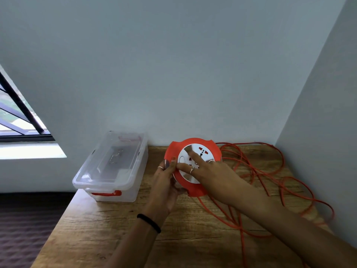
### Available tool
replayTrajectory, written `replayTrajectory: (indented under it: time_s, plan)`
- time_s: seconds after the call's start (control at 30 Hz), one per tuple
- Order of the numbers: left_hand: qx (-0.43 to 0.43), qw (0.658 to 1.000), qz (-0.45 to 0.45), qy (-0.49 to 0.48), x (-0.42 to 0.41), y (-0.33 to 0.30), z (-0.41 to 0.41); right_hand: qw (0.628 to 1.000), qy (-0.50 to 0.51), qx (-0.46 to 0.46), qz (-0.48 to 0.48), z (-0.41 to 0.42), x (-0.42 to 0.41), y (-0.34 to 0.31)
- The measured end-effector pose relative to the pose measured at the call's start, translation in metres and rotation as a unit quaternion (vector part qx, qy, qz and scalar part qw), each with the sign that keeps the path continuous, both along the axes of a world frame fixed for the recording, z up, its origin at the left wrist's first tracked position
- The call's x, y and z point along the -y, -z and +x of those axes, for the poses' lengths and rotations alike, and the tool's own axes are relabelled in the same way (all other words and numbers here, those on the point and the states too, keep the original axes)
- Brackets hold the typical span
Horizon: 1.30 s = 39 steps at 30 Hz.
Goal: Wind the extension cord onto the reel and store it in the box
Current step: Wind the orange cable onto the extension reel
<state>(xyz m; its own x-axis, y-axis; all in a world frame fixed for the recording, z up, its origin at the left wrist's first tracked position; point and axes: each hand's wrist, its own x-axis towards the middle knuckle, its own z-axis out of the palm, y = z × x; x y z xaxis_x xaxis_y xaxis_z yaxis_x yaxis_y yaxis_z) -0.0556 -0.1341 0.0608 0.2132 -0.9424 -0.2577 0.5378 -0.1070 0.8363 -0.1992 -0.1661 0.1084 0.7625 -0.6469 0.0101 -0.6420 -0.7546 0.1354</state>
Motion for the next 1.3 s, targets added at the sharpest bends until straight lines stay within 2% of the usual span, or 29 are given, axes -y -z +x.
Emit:
replayTrajectory:
  time_s: [0.2,0.4,0.63,0.8,1.0,1.13,1.3]
  plan:
    - [-0.012,1.000,0.006,0.006,-0.003,0.000,-0.003,0.997,-0.038,-0.039,0.054,-0.014,0.011,-0.019]
    - [-0.009,1.000,0.003,0.000,-0.001,-0.001,-0.005,0.997,-0.037,-0.056,0.025,-0.015,0.011,-0.009]
    - [-0.003,1.000,-0.028,-0.003,0.001,-0.007,-0.005,0.999,0.004,0.023,-0.027,-0.010,0.007,0.005]
    - [-0.031,0.998,-0.047,-0.014,0.002,-0.009,-0.009,0.994,0.040,0.085,-0.057,-0.006,0.005,0.008]
    - [-0.081,0.994,-0.062,-0.034,0.003,-0.012,-0.019,0.982,0.123,0.140,-0.009,0.011,-0.004,0.000]
    - [-0.082,0.994,-0.061,-0.042,0.004,-0.012,-0.023,0.959,0.172,0.223,0.031,0.020,-0.009,-0.004]
    - [-0.084,0.994,-0.047,-0.053,0.003,-0.011,-0.024,0.963,0.155,0.215,0.058,0.018,-0.009,-0.008]
